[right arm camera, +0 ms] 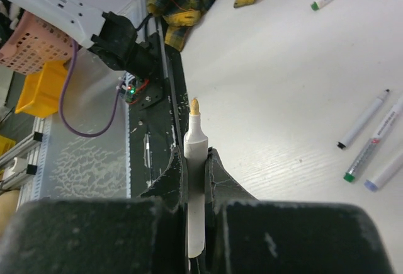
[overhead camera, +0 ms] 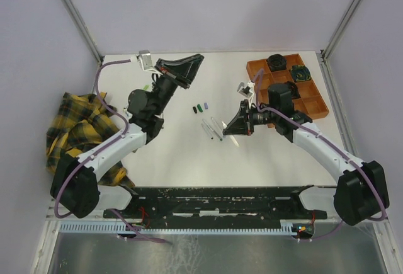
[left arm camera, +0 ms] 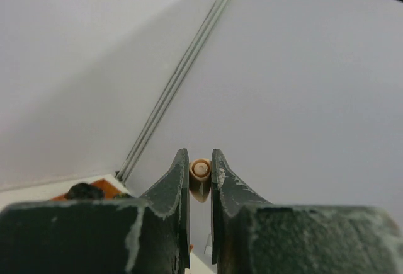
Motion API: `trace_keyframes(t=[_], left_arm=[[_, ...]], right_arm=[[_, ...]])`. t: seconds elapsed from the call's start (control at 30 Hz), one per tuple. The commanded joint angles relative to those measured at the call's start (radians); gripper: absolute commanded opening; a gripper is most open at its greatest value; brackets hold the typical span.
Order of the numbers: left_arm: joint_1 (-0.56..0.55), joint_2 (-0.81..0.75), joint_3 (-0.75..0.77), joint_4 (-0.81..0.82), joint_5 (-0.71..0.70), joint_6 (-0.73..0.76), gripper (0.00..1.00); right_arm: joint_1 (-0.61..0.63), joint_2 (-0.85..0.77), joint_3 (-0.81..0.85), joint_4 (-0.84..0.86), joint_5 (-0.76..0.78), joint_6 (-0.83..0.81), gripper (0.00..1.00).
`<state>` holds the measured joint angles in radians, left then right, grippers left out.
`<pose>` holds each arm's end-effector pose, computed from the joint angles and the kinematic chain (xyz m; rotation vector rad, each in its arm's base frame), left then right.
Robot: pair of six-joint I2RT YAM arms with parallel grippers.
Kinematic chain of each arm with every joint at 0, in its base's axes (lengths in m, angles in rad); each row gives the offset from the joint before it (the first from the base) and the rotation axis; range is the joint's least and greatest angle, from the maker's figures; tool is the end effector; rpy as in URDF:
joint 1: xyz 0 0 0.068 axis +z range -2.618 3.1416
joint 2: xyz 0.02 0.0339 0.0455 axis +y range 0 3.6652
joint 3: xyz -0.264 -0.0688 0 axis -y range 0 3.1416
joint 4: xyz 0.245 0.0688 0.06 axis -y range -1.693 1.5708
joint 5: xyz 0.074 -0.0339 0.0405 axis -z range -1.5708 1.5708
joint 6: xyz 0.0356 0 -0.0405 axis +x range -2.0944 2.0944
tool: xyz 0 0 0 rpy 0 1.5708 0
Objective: Open the pen caps
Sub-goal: Open the pen cap from the pen, then place the pen cap at the center of the board.
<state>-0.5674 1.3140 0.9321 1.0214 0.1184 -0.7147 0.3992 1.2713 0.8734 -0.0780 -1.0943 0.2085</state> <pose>0.2426 -0.1596 0.3985 0.0440 1.0048 -1.2362 0.2379 0.1347 0.2847 -0.9038 1.8666 1.4847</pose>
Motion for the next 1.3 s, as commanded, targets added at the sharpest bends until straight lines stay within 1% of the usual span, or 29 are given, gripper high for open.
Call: trace_keyframes(t=[0.0, 0.17, 0.3, 0.4, 0.5, 0.6, 0.77, 0.9, 1.0, 1.17, 1.27], left_arm=[[-0.001, 0.018, -0.053, -0.111, -0.067, -0.006, 0.03], [-0.002, 0.087, -0.074, -0.291, -0.136, -0.038, 0.03], [-0.002, 0.181, 0.000, -0.479, -0.196, -0.066, 0.03], [-0.003, 0.272, 0.086, -0.642, -0.249, -0.107, 0.03], [-0.013, 0.383, 0.202, -0.818, -0.311, -0.123, 0.03], [-0.039, 0.484, 0.326, -0.995, -0.414, -0.116, 0.03], [-0.067, 0.654, 0.552, -1.198, -0.491, -0.083, 0.03], [-0.081, 0.757, 0.664, -1.283, -0.526, -0.040, 0.03], [-0.095, 0.795, 0.705, -1.301, -0.560, -0.015, 0.03], [-0.098, 0.855, 0.768, -1.349, -0.565, -0.006, 0.03], [-0.097, 0.882, 0.782, -1.356, -0.563, -0.001, 0.05]], right_arm=[[0.000, -0.034, 0.054, -0.114, 0.118, -0.125, 0.00], [-0.018, -0.050, 0.067, -0.163, 0.235, -0.167, 0.00], [-0.033, -0.055, 0.070, -0.180, 0.285, -0.192, 0.00], [-0.038, -0.049, 0.079, -0.201, 0.305, -0.222, 0.00], [-0.039, -0.046, 0.086, -0.220, 0.320, -0.243, 0.00], [-0.044, -0.044, 0.087, -0.225, 0.332, -0.253, 0.00], [-0.049, -0.034, 0.099, -0.244, 0.342, -0.267, 0.00], [-0.052, -0.022, 0.109, -0.260, 0.341, -0.274, 0.00], [-0.055, -0.015, 0.114, -0.267, 0.341, -0.276, 0.00], [-0.056, -0.010, 0.117, -0.271, 0.343, -0.277, 0.00], [-0.057, -0.008, 0.118, -0.272, 0.343, -0.278, 0.00]])
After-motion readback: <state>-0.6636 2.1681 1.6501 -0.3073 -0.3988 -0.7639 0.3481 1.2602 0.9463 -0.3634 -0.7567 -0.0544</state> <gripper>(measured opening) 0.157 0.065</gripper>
